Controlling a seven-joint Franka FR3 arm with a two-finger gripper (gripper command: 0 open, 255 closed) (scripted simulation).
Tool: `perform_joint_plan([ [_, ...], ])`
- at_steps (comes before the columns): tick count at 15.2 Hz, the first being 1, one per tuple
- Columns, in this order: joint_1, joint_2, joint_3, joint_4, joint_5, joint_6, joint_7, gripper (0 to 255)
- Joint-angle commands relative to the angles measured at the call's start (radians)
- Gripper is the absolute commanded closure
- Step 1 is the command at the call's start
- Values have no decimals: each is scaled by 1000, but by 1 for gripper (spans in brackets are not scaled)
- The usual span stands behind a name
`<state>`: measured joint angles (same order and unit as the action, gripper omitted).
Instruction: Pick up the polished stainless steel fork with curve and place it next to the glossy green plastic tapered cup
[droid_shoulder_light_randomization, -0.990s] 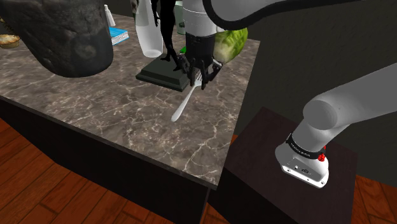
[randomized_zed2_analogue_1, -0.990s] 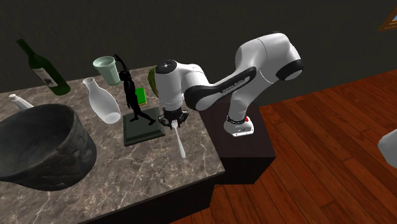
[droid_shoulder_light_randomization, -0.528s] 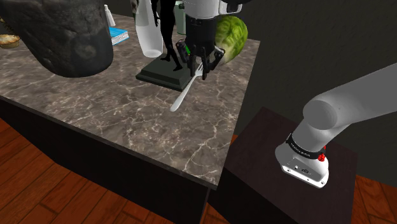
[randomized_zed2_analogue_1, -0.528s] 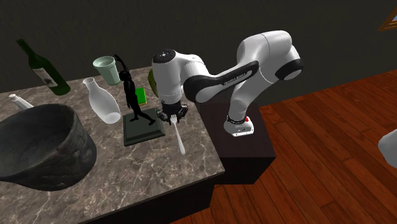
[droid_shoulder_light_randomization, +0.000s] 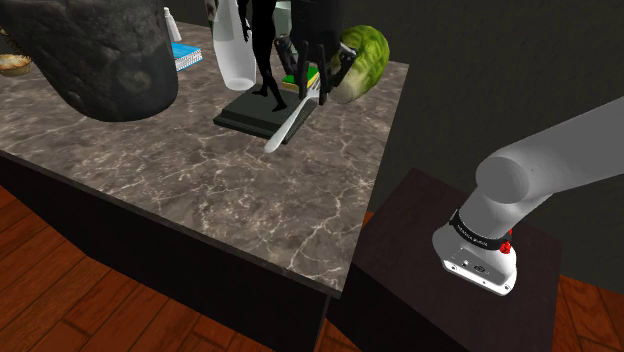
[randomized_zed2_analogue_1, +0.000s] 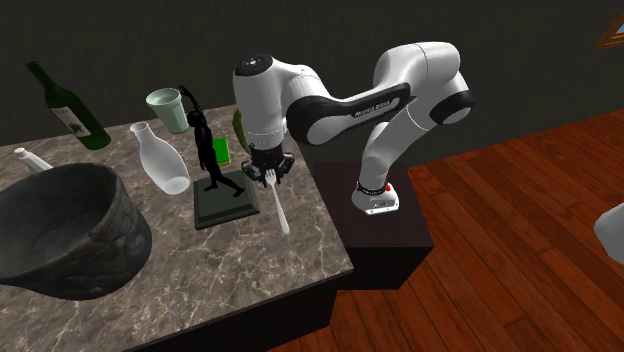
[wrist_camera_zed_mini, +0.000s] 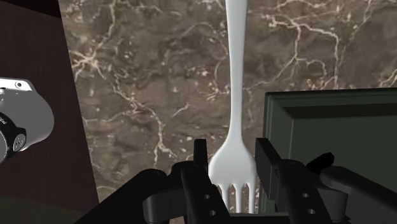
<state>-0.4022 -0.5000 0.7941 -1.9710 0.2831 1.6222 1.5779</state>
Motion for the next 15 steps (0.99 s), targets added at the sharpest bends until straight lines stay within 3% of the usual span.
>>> perform_joint_plan([
  [1, -2, 3, -5, 25, -4, -23, 1, 255],
  [15, -36, 78, -2, 269, -50, -202, 31, 255],
])
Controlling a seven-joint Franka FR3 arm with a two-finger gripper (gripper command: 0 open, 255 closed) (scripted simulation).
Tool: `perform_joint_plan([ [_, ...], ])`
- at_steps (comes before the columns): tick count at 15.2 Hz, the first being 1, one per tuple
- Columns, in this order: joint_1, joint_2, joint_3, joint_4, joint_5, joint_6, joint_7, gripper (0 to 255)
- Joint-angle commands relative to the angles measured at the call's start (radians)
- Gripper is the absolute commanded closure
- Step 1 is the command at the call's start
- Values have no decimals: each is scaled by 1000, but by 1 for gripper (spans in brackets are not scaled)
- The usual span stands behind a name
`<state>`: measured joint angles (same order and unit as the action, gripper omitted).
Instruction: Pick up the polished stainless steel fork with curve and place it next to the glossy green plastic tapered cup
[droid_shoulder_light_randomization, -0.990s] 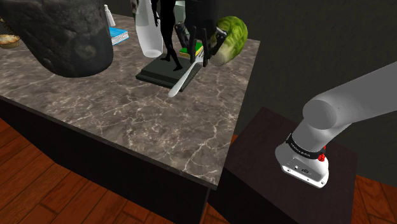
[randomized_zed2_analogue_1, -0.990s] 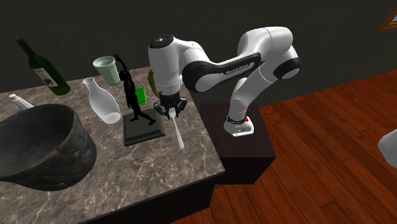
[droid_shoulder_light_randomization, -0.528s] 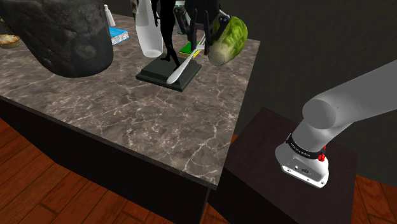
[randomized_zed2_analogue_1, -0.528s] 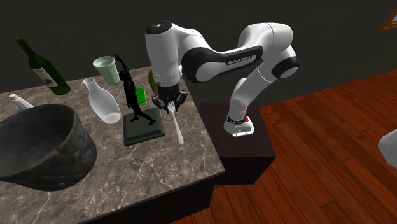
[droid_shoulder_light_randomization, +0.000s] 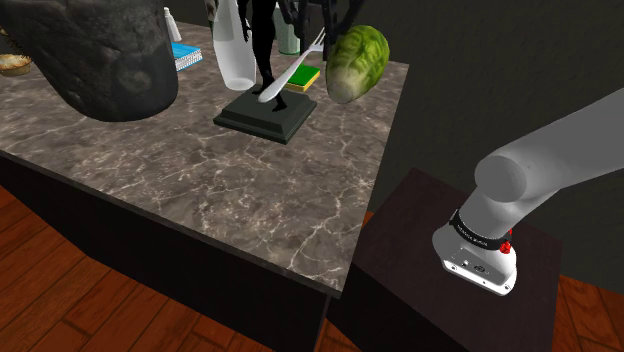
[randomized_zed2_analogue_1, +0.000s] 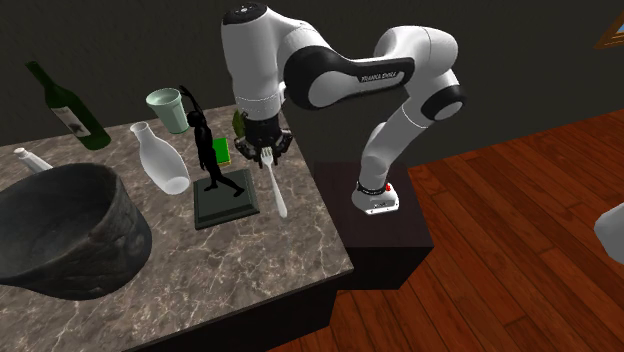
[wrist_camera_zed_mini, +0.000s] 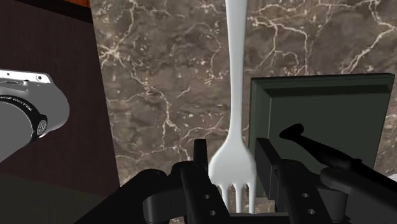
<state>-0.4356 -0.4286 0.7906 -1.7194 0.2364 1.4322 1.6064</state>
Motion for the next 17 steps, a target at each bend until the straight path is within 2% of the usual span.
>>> perform_joint_plan([
  [1, -5, 14, 3, 37, -8, -25, 5, 255],
  [4, -13, 33, 10, 84, -18, -56, 14, 255],
  [11, -59, 88, -83, 81, -78, -27, -131, 255],
  [17, -109, 176, -134, 126, -143, -8, -232, 255],
])
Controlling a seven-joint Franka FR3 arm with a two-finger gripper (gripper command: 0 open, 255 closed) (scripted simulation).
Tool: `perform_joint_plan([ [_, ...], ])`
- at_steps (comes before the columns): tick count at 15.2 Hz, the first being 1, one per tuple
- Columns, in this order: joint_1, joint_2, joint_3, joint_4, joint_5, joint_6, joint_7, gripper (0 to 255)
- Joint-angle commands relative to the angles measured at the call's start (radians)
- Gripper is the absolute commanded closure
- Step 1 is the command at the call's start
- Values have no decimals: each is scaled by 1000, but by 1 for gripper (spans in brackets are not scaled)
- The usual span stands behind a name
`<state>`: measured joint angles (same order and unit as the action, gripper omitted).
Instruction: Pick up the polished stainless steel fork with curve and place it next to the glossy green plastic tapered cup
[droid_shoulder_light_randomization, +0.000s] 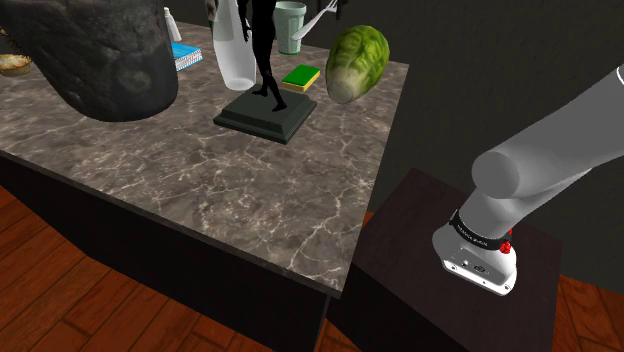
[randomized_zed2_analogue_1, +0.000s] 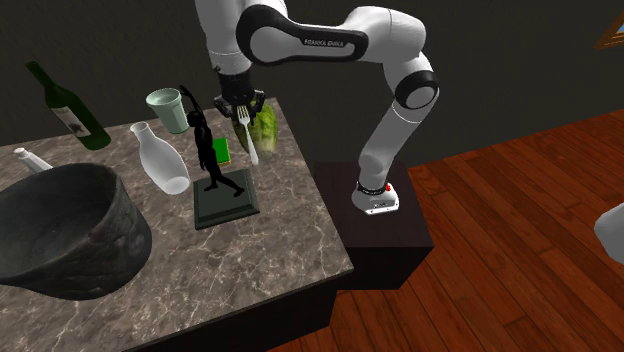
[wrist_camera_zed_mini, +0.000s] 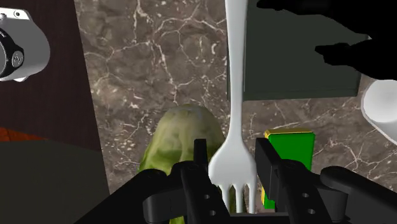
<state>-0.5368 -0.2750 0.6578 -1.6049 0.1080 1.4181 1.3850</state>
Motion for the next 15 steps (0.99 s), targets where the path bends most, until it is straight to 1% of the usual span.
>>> perform_joint_plan([
  [1, -16, 41, -8, 24, -26, 9, -25, 255],
  [5, -46, 124, -29, 87, -77, 13, -78, 255],
  [9, -70, 224, -44, 175, -136, 7, -122, 255],
  [12, -80, 311, -52, 263, -186, -7, -151, 255],
  [15, -79, 411, -61, 373, -242, -32, -177, 255],
])
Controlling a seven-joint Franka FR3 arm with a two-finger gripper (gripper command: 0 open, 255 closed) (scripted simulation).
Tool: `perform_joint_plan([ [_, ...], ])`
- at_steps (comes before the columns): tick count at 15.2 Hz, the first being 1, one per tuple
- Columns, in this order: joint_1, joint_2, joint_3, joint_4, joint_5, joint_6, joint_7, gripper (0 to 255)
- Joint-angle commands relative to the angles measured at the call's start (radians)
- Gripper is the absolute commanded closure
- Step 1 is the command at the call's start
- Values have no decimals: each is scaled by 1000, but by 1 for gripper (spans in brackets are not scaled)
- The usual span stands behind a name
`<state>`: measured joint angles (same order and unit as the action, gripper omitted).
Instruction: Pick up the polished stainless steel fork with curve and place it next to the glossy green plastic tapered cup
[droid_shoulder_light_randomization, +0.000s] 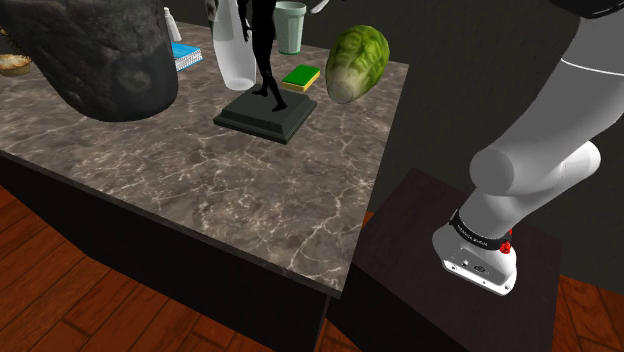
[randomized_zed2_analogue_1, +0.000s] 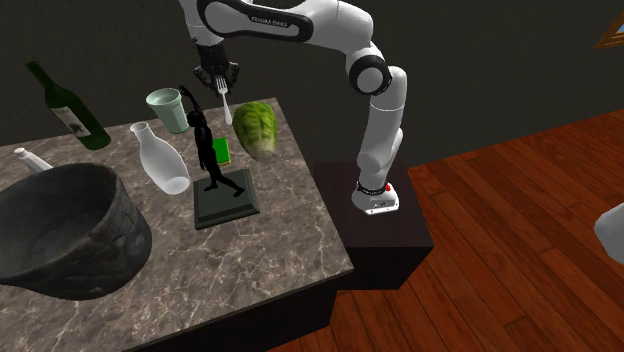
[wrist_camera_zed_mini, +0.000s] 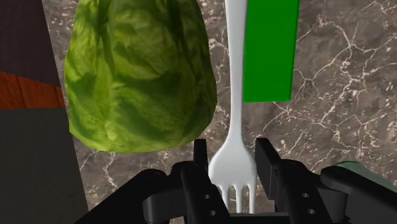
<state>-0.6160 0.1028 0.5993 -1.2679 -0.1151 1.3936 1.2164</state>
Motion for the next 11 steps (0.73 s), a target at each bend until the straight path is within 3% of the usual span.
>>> perform_joint_plan([
  [1, 4, 69, -6, 79, -40, -20, -17, 255],
  [5, 45, 247, -23, 318, -139, -97, -58, 255],
  [11, -14, 166, -25, 114, -86, 33, -64, 255],
])
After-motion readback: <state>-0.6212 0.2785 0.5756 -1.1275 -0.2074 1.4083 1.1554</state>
